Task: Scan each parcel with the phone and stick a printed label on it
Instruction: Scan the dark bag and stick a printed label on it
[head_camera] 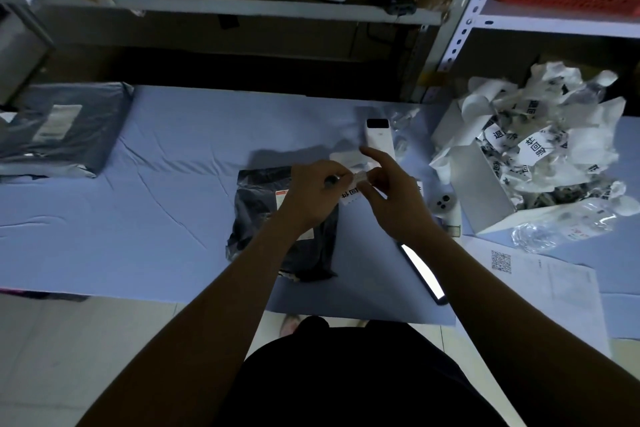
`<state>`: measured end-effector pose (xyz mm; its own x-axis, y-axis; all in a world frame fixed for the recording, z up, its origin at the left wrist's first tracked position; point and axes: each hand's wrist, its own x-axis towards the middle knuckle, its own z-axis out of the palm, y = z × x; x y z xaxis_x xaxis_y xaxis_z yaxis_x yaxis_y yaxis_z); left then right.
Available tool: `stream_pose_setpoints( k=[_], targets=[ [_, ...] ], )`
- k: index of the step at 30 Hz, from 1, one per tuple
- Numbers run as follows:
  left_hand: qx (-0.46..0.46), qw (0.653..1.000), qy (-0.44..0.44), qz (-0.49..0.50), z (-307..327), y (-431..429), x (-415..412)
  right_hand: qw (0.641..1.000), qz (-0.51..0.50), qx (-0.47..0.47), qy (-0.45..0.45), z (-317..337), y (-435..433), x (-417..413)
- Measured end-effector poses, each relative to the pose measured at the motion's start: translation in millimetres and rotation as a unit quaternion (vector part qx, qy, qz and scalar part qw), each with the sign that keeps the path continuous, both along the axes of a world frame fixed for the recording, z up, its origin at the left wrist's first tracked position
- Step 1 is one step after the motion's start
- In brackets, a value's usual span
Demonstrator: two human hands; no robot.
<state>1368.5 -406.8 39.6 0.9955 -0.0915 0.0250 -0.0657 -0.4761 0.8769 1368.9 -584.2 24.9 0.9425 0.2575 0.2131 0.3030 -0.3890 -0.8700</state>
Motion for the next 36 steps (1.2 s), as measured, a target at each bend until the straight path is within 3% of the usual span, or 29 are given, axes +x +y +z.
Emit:
stream_pose_setpoints(
  k=[9,15,18,20,23,25,28,32,36],
  targets=[
    [-0.034,0.992,-0.083,0.084,7,16,8,0.989,-0.098,-0.091,0.064,-11,-9,-5],
    [-0.114,0.988,-0.045,0.096,9,25,10,0.965,-0.168,-0.186,0.081,-15,-8,2],
    [-0.164,0.984,-0.028,0.060,9,30,4,0.982,-0.128,-0.119,0.076,-7,10,7],
    [-0.179,0.983,-0.008,0.042,9,36,1,0.985,-0.056,-0.004,0.165,0,25,11],
    [-0.194,0.978,0.058,0.051,9,48,-1,0.930,0.008,0.213,0.300,6,43,13],
    [-0.193,0.976,0.083,0.051,8,60,-3,0.901,0.018,0.283,0.327,5,50,14],
    [-0.221,0.967,0.124,0.038,5,81,-5,0.896,0.020,0.286,0.340,2,63,15],
    [-0.257,0.946,0.158,0.119,-2,102,-3,0.917,-0.023,0.223,0.331,-5,85,17],
    [-0.105,0.977,0.087,0.162,-26,118,2,0.946,-0.082,0.122,0.290,-21,117,22]
  ],
)
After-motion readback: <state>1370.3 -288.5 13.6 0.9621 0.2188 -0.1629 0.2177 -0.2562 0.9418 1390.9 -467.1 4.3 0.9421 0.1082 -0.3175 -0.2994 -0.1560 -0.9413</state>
